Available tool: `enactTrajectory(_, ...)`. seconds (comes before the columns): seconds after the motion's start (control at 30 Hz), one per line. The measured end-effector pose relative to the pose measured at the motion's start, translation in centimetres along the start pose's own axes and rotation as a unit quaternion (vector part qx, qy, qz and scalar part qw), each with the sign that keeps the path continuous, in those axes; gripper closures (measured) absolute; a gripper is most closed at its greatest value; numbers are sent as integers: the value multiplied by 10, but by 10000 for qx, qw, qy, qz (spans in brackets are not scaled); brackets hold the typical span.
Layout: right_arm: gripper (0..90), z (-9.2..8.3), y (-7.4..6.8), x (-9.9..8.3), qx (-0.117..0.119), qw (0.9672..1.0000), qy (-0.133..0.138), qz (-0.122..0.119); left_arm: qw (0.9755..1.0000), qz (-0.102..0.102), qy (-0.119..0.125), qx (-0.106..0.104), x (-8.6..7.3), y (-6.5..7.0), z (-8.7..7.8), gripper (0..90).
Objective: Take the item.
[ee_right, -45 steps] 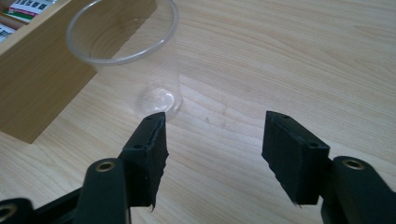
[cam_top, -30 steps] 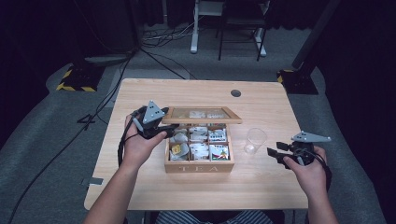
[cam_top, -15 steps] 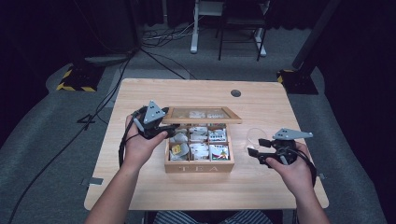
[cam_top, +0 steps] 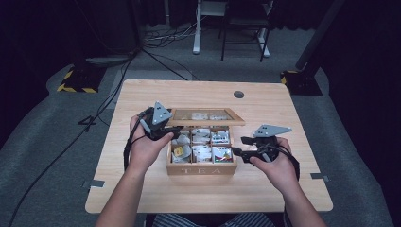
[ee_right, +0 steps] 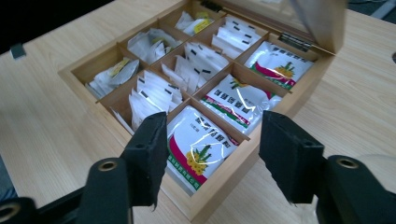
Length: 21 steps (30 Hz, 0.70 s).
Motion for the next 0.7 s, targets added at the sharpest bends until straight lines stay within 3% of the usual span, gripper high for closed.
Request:
enactTrajectory(0.13,487,10,-2,5,84,10000,35,-11,9999,-87,-83,83,0,0,2,359)
enactTrajectory(0.23,505,16,-5,9,62,9996,-12,-263,9995,116,-107,281,-1,6,2,359)
enactTrajectory(0.33,501,21,-10,14,-2,9990,-64,-453,9994,189,-91,269,1,8,4,359)
enactTrajectory(0.43,493,26,-14,17,38,9988,-31,-478,9996,204,-61,179,3,8,3,359)
enactTrajectory(0.7,498,47,-25,21,296,9992,-104,-232,9998,21,54,-197,5,-1,2,357)
Point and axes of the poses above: each handheld gripper's, and its own axes: z roughly forward along the jaws, x roughly out of its top, y roughly to its right, the point moved 1 cm from there along z, roughly forward along the jaws, and after that the axes turned 12 degrees about -z, right-handed, at the moved point
